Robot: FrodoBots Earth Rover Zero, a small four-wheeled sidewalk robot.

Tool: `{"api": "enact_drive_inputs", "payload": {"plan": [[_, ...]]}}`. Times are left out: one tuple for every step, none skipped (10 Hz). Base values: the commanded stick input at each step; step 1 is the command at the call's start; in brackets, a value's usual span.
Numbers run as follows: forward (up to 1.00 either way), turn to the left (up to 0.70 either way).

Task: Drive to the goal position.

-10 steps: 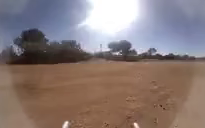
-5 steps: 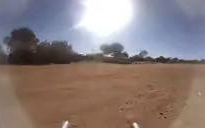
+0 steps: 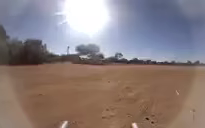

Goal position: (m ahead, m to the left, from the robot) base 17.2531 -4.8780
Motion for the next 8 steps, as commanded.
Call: {"api": "enact_drive_inputs", "payload": {"plan": [[0.50, 0.00], [0.50, 0.00], [0.50, 0.00], [0.50, 0.00], [0.50, 0.00], [0.50, 0.00], [0.50, 0.00], [0.50, 0.00]]}}
